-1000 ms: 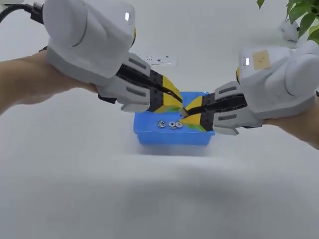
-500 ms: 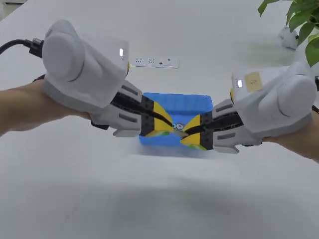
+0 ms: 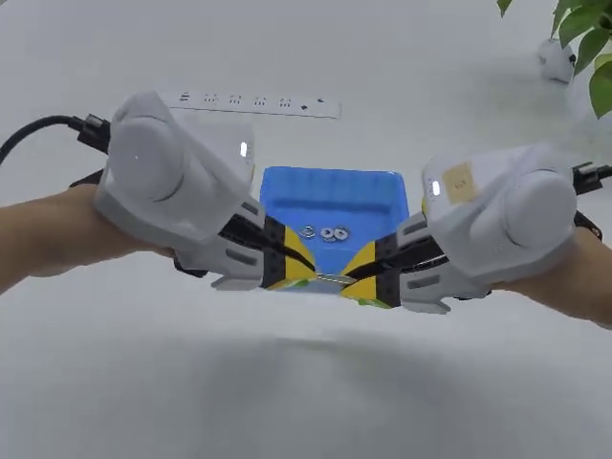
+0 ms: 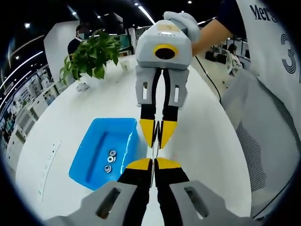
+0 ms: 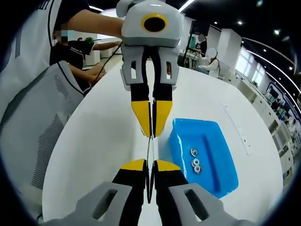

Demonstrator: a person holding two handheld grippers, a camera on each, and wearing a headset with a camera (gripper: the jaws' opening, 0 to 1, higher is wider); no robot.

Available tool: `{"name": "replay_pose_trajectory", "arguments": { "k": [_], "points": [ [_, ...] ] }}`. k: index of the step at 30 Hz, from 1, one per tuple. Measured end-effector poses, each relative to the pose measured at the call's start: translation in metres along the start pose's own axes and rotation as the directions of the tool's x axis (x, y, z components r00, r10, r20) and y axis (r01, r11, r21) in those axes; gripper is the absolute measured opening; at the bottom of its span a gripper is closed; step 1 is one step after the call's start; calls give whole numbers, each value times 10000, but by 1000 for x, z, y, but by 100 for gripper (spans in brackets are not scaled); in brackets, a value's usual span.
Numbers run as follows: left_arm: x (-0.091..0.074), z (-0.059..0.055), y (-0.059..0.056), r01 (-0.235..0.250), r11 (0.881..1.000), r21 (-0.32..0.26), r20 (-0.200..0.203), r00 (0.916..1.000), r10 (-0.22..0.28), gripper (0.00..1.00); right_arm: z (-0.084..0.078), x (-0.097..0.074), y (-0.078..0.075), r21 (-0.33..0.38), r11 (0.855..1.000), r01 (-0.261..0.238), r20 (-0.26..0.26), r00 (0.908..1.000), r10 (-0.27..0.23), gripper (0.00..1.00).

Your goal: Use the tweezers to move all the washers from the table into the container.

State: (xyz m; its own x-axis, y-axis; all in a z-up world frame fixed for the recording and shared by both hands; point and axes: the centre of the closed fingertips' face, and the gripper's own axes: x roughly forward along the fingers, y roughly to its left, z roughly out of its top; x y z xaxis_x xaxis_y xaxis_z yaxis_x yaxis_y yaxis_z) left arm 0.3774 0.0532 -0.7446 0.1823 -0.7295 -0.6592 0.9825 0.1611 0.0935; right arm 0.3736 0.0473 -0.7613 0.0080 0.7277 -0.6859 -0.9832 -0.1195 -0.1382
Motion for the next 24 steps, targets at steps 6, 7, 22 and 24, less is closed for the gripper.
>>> {"name": "replay_pose_trajectory", "arguments": {
  "k": [6,7,22,24],
  "points": [
    [12,-20,3,-15,9990,-444,-230,9997,4,8,-15,14,0,-132,9998,-119,-425,9990,113,7],
    [15,-25,2,21,9986,-520,-343,9994,-39,8,-16,16,0,-173,9997,-146,-480,9988,138,7],
    [30,-43,-1,140,9952,-974,-495,9986,-189,9,-33,36,3,-73,9993,-362,-965,9947,353,7],
    [31,-43,-1,190,9948,-999,-496,9985,-241,8,-34,36,3,30,9994,-343,-972,9947,344,8]
  ]
}}
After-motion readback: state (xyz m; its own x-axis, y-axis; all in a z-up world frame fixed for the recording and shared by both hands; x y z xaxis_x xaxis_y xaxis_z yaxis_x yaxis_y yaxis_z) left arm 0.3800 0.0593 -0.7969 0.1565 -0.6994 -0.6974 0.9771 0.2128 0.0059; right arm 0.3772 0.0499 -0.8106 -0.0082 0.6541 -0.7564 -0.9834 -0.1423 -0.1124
